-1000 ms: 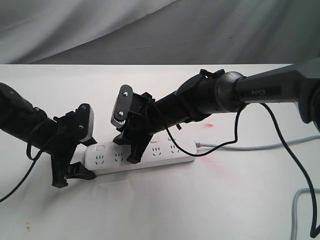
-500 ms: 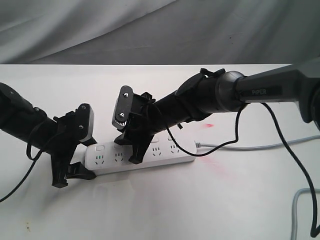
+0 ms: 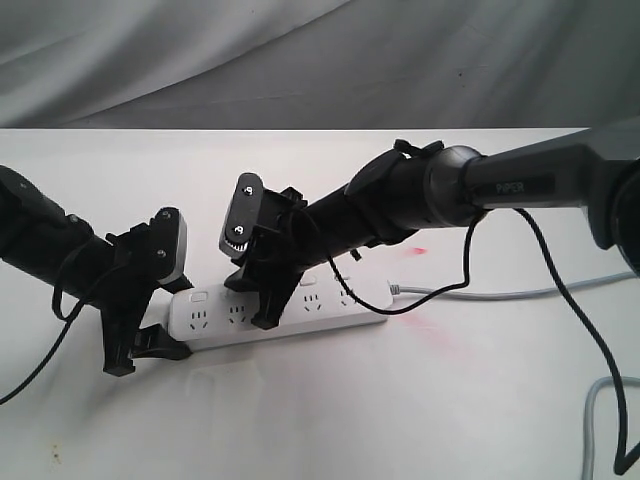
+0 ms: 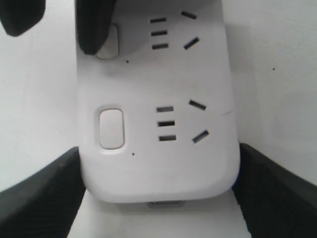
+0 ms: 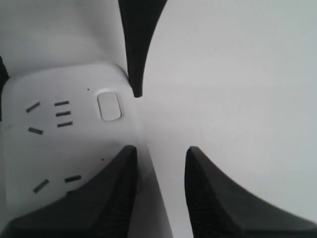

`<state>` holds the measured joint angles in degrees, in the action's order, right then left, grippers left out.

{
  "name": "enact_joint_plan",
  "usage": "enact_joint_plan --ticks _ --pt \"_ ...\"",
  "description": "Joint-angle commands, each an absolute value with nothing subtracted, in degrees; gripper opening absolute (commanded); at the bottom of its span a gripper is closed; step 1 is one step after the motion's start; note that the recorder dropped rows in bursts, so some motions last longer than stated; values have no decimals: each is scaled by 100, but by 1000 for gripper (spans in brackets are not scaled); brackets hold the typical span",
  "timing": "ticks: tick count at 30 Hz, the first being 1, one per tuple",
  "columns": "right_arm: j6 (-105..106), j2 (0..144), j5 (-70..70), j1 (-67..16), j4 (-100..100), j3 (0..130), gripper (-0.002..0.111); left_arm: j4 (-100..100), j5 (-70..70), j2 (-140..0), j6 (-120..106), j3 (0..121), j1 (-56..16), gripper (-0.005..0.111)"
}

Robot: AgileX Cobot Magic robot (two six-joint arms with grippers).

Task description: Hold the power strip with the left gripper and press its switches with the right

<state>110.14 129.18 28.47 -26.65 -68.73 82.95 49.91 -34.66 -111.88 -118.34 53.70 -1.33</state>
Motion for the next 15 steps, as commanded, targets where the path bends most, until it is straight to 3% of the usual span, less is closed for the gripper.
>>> enact_joint_plan --ticks 1,15 --pt "10807 13174 2898 -2740 -6306 8210 32 4700 -3319 -11225 -11997 5361 -159 54" --pt "10660 12489 2611 -2704 -6269 8210 32 4700 -3319 -11225 -11997 5361 -159 54"
